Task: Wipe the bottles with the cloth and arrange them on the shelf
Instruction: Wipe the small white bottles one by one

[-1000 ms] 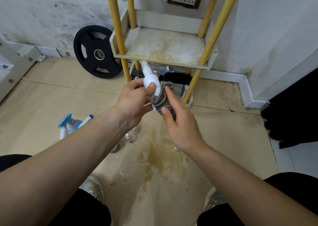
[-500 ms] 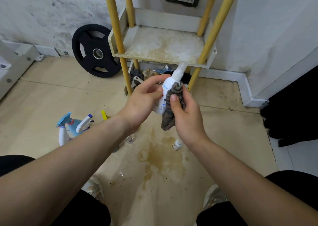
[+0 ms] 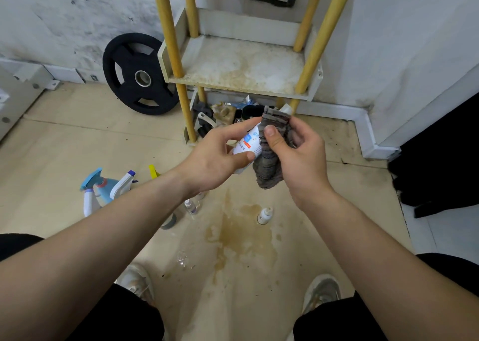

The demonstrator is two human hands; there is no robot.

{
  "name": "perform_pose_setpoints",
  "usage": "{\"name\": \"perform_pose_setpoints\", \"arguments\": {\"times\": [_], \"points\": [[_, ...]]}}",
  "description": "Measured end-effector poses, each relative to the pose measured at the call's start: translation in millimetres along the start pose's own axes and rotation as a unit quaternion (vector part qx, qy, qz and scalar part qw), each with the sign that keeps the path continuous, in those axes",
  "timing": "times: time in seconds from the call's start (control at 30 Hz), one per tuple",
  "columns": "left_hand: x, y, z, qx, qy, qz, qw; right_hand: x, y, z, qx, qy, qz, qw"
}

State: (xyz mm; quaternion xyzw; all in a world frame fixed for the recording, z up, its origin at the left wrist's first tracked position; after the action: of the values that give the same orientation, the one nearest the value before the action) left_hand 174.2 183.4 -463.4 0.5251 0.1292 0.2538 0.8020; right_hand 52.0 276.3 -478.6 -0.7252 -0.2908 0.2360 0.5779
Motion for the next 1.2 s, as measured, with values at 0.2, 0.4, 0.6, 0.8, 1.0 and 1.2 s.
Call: {"name": "perform_pose_setpoints", "arguments": {"times": [0.2, 0.4, 0.6, 0.8, 1.0, 1.2], "points": [[0, -5, 0, -0.044, 0.035, -0.006, 0.998, -9, 7, 2, -0.097, 0.011, -0.079, 0.992], [14, -30, -20, 0.258, -0.034, 0.309, 0.915, -18, 1, 10, -0.17, 0.064, -0.099, 0.978], [10, -32, -27, 0.374, 0.002, 0.283, 0.883, -19, -2, 11, -0.203, 0.034, -0.107, 0.973], [11, -32, -26, 0.216, 0.045, 0.182, 0.958, -21, -6, 14, -0.204, 0.035, -0.099, 0.973], [15, -27, -33, 0.336, -0.008, 0.246, 0.909, -23, -7, 15, -0.186, 0.044, -0.088, 0.978], [15, -28, -37, 0.39, -0.047, 0.307, 0.867, -22, -5, 14, -0.181, 0.032, -0.087, 0.979]]}}
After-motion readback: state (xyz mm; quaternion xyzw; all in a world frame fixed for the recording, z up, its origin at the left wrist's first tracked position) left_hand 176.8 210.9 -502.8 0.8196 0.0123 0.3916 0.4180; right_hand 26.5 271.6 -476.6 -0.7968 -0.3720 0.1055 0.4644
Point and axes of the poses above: each hand's wrist, its own x-axis away from the middle knuckle, its own z-axis out of the back of the hand, y = z × x, the point moved 5 cm from there along -x, towards the middle knuckle, and after that the axes turned 11 degrees about -x, right-handed, at the moved point
